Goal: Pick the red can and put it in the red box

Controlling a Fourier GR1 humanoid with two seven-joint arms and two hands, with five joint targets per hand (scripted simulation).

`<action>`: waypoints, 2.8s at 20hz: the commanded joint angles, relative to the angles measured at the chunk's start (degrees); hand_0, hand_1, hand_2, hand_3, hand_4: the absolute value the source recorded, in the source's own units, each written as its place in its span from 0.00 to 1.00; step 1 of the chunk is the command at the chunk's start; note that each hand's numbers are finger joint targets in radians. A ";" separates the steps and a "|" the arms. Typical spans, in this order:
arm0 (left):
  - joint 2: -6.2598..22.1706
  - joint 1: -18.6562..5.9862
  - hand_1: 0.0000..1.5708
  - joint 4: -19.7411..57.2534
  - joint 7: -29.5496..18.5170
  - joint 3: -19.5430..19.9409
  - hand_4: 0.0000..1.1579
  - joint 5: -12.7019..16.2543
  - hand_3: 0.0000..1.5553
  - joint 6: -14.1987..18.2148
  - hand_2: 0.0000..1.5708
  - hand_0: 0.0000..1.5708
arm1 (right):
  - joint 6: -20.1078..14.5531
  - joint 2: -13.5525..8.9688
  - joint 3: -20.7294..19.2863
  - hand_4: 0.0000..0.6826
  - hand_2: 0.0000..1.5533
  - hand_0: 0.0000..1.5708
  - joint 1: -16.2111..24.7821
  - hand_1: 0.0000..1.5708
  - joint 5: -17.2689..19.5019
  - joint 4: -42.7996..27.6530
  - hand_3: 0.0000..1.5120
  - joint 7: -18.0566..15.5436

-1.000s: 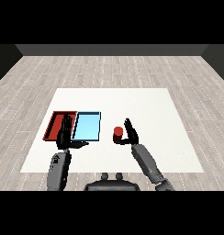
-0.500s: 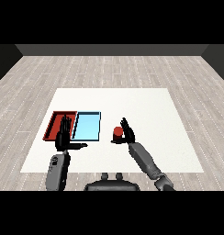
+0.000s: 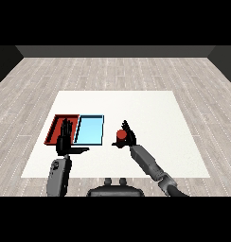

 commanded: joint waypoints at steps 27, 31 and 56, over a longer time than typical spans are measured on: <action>-1.16 -0.54 0.00 -0.95 1.41 -3.65 0.00 -1.74 0.00 0.13 0.00 0.00 | -19.08 -1.60 6.32 0.92 0.92 0.91 -5.38 0.91 2.89 -4.57 0.90 2.69; -1.40 3.83 0.00 -3.79 1.13 -5.06 0.00 -2.14 0.00 -0.39 0.00 0.00 | -23.58 -3.23 6.76 0.90 0.92 0.90 -0.90 0.90 6.92 -14.74 0.91 4.91; -3.03 -6.49 0.00 2.87 11.55 -22.04 0.00 -1.37 0.00 11.88 0.00 0.00 | -19.48 -0.13 -1.55 0.97 0.93 0.93 5.93 0.93 21.99 -33.52 0.92 15.24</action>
